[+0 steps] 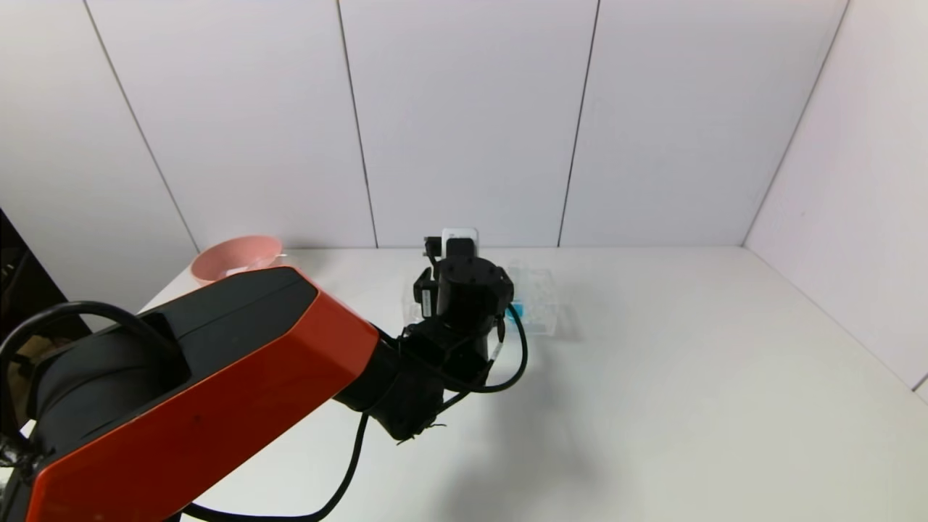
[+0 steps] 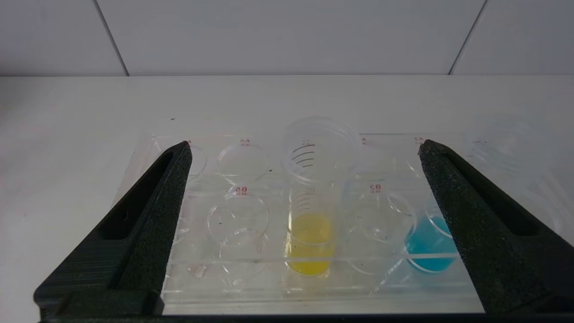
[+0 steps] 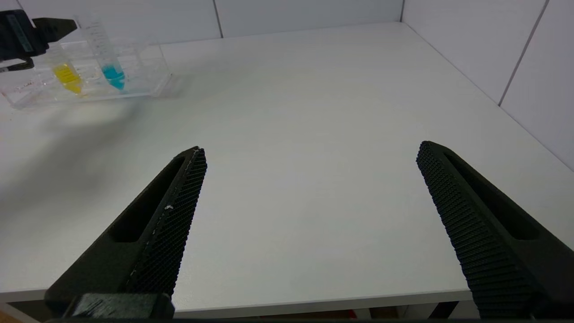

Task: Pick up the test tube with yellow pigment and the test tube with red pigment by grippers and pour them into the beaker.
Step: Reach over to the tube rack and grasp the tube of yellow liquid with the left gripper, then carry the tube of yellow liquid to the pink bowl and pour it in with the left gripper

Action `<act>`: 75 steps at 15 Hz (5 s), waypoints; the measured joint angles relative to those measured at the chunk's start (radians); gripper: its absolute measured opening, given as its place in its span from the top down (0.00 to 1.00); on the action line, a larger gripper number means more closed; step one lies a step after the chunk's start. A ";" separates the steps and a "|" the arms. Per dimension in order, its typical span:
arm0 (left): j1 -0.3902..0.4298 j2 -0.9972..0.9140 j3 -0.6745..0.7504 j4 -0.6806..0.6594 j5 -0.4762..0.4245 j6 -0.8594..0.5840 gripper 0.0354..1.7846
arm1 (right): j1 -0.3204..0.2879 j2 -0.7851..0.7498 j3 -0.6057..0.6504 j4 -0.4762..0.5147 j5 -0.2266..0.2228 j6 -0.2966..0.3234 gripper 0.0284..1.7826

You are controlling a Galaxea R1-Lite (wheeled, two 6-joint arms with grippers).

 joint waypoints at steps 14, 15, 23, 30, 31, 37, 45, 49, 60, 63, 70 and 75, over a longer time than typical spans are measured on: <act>0.008 0.044 -0.039 -0.016 0.005 0.020 0.62 | 0.000 0.000 0.000 -0.001 0.000 0.000 0.04; 0.006 0.043 -0.039 -0.016 0.004 0.023 0.71 | 0.000 0.000 0.000 -0.001 0.000 0.000 0.04; 0.003 0.027 -0.066 -0.036 0.005 0.085 0.77 | 0.000 0.000 0.000 0.000 0.000 0.000 0.04; -0.008 -0.078 -0.120 -0.039 0.003 0.224 0.77 | 0.000 0.000 0.000 0.000 0.000 0.000 0.04; -0.009 -0.088 -0.118 -0.041 0.002 0.224 0.77 | 0.000 0.000 0.000 0.000 0.000 0.000 0.04; 0.060 -0.279 0.045 0.075 -0.102 0.212 0.77 | 0.000 0.000 0.000 0.000 0.000 0.000 0.04; 0.634 -0.794 0.319 0.572 -0.748 0.217 0.77 | 0.000 0.000 0.000 -0.001 0.000 0.000 0.04; 0.951 -0.850 0.283 0.784 -1.121 0.351 0.77 | 0.000 0.000 0.000 0.000 0.000 0.000 0.04; 1.062 -0.531 -0.110 1.153 -1.342 0.762 0.77 | 0.000 0.000 0.000 -0.001 0.000 0.000 0.04; 1.061 -0.475 -0.249 1.292 -1.343 0.827 0.77 | 0.000 0.000 0.000 0.000 0.000 0.000 0.04; 1.062 -0.323 -0.587 1.595 -1.343 0.955 0.77 | 0.000 0.000 0.000 0.000 0.000 0.000 0.04; 1.041 -0.246 -0.724 1.718 -1.314 1.068 0.77 | 0.000 0.000 0.000 0.000 0.000 0.000 0.04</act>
